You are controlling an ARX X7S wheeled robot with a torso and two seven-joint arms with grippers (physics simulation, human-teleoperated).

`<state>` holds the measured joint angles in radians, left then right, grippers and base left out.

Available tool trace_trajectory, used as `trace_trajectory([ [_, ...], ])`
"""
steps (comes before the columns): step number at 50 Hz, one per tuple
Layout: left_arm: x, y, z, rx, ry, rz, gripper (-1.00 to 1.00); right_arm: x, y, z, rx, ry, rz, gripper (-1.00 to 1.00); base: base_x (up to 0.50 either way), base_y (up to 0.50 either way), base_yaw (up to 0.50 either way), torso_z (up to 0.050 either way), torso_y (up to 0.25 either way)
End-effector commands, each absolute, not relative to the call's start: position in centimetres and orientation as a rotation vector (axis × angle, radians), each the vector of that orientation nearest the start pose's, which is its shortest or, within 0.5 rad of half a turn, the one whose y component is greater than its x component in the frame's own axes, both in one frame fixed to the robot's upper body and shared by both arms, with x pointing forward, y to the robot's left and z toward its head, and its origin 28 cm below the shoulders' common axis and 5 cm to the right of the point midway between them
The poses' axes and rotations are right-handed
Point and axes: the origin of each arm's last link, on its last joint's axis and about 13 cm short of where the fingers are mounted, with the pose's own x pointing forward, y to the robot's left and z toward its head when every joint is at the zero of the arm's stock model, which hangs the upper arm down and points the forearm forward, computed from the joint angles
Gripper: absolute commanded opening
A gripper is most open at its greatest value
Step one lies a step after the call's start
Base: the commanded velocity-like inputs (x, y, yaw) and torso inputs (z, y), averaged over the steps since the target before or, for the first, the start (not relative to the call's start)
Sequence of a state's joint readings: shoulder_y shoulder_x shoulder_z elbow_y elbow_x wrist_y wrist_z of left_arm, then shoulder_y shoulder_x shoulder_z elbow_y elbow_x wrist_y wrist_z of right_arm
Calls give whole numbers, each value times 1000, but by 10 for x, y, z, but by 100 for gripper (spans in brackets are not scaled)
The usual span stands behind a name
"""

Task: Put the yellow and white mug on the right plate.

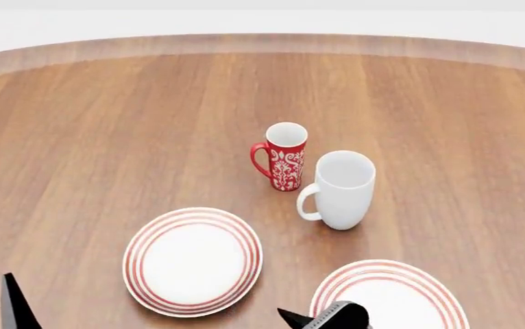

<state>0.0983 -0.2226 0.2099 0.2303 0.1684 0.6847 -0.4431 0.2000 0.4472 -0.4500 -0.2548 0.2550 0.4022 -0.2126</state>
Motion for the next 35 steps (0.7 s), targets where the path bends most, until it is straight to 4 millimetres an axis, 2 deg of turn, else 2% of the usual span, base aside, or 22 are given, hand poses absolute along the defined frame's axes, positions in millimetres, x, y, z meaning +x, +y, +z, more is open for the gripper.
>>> trace_trajectory([
  [1,178,199,83,94,-841,73,100,225,-104,62,-254,129,702,100,0,0,0,0,0],
  [35,178,199,81,97,-832,64,100,207,-88,46,-267,159,818,100,0,0,0,0,0],
])
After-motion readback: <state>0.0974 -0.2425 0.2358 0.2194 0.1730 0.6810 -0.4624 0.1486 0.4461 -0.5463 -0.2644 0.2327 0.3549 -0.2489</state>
